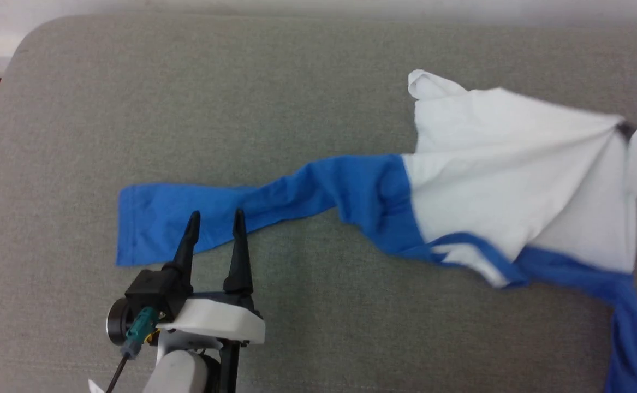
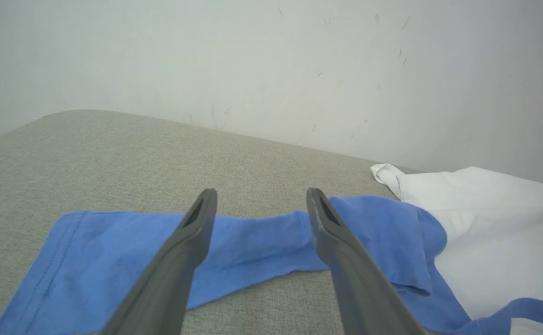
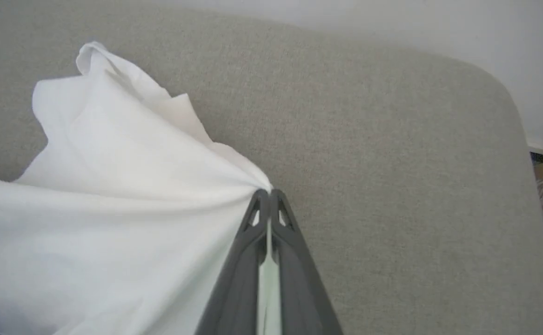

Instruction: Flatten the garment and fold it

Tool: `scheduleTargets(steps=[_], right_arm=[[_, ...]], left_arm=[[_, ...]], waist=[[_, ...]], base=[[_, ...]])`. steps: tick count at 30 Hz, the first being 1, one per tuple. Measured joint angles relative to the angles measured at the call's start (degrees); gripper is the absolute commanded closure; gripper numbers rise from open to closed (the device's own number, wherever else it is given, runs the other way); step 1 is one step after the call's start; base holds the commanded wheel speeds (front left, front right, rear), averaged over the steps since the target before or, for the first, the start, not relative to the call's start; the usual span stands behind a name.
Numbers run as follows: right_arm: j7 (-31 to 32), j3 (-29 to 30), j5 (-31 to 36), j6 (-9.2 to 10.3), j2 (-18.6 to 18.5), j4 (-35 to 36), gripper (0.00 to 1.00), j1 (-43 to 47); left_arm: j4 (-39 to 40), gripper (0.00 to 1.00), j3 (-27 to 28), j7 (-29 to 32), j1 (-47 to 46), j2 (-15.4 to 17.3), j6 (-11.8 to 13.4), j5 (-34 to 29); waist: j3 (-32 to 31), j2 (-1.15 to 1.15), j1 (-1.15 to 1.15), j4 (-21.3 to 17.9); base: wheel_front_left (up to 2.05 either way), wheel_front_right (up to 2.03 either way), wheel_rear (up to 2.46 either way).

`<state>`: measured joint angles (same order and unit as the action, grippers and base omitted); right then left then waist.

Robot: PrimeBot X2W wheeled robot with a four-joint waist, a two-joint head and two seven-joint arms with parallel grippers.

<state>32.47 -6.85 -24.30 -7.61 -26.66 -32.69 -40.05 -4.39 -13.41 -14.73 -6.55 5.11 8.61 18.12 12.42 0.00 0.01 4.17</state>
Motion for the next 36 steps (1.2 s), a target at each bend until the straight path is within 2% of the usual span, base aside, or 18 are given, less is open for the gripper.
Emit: scheduleTargets(steps=[6,12,13,14,16,22,28,32,36], right_arm=[[-5.0,2.0,3.0,0.0,-1.9,-3.0,1.0,-8.2],[-12.8,1.9,4.4,0.0,-1.1,-10.8,1.0,-9.9],[-14.2,1.6,4.5,0.01,-0.8,-12.0,0.88,-9.9],[-15.7,1.5,4.4,0.01,-0.3,-13.1,0.62,-9.9],[-18.7,0.7,4.1,0.01,0.7,-15.0,0.0,-9.7],[-29.4,-1.7,1.0,0.0,2.1,-16.4,0.0,-7.6],[-42.8,-1.7,0.4,0.01,2.9,-12.5,0.0,-1.0],[-45.8,0.2,0.8,0.01,4.5,-6.6,0.0,6.9],[-46.4,2.8,2.5,0.01,7.7,2.0,0.0,17.5]], left_arm=[[0.8,0.0,-0.7,0.0,-3.3,-0.6,-0.6,-0.6],[0.8,0.0,-1.6,0.0,-5.6,-1.3,-1.1,-1.1],[0.7,0.0,-1.7,0.0,-5.7,-1.4,-1.1,-1.2],[0.5,0.0,-1.7,0.0,-5.8,-1.4,-1.1,-1.4],[0.1,0.0,-1.5,0.0,-5.9,-1.5,-1.3,-1.5],[-1.5,0.0,-0.1,0.0,-5.8,-1.5,-1.6,-1.9],[-3.0,0.0,1.9,0.0,-2.6,-0.9,-1.6,-2.0],[-3.8,0.0,2.6,0.0,0.1,-0.2,-1.6,-2.0],[-4.0,0.0,3.0,0.0,2.0,0.4,-1.6,-1.5]], waist=[[4.1,0.0,0.0,1.5],[8.5,0.0,0.01,3.0],[9.1,0.0,0.02,3.2],[9.5,0.0,0.01,3.4],[10.1,0.0,0.01,3.6],[8.7,0.0,0.0,3.2],[4.7,0.0,-0.01,1.7],[1.0,0.0,-0.02,0.0],[-2.8,0.0,-0.03,-2.1]], base=[[0.0,0.0,0.0],[0.0,0.0,0.0],[0.0,0.0,0.0],[0.0,0.0,0.0],[0.0,0.0,0.0],[0.0,0.0,0.0],[0.0,0.0,0.0],[0.0,0.0,0.0],[0.0,0.0,0.0]])
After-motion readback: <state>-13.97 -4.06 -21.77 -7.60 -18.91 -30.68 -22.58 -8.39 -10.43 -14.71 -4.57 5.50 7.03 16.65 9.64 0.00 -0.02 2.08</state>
